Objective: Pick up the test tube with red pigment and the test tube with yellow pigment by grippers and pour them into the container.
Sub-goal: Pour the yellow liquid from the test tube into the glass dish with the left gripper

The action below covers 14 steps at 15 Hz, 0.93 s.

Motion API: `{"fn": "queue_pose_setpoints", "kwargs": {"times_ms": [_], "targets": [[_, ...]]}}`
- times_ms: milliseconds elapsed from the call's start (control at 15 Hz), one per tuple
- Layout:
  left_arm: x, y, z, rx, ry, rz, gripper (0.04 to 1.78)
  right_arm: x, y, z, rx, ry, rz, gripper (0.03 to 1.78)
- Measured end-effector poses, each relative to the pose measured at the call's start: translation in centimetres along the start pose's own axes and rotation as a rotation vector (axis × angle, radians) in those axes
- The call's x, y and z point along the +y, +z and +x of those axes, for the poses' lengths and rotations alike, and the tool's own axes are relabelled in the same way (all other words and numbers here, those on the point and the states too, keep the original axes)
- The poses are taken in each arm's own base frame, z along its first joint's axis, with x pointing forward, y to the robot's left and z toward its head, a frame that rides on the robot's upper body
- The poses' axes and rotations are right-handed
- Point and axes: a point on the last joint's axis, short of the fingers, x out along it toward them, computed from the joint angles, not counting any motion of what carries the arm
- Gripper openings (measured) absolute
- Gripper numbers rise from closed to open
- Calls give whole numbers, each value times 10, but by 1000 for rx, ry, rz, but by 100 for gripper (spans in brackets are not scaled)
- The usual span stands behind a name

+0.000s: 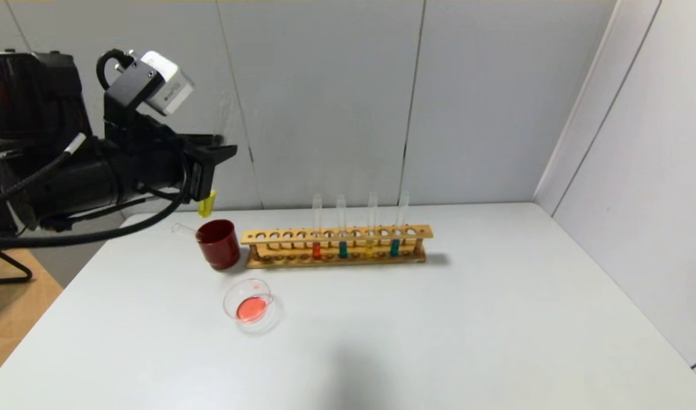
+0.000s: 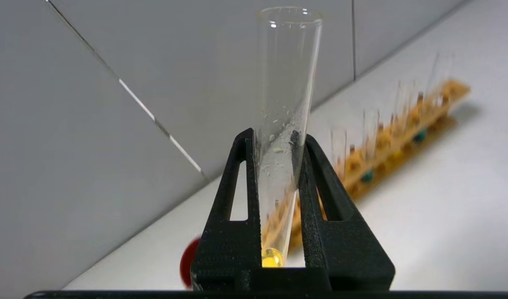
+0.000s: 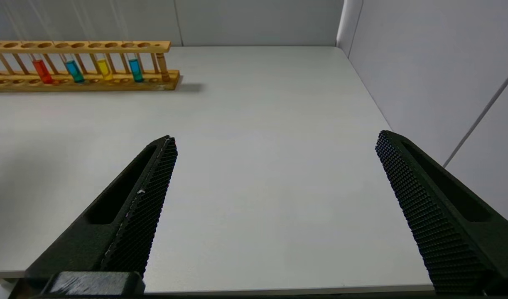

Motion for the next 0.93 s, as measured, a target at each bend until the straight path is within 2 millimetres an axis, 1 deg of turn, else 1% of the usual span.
{"fn": "queue_pose_setpoints", "kwargs": {"times_ms": [267, 333, 533, 733, 933], "targets": [[-3, -44, -27, 119, -28, 127, 31, 0, 0, 0, 0, 0, 0, 175], [-1, -51, -34, 124, -52, 154, 31, 0, 0, 0, 0, 0, 0, 175], [5, -61, -46, 110, -106, 216, 31, 0, 0, 0, 0, 0, 0, 175], [6, -63, -50, 64, -197, 268, 31, 0, 0, 0, 0, 1, 0, 175], [5, -71, -51, 111, -265, 326, 31, 0, 0, 0, 0, 0, 0, 175]]}}
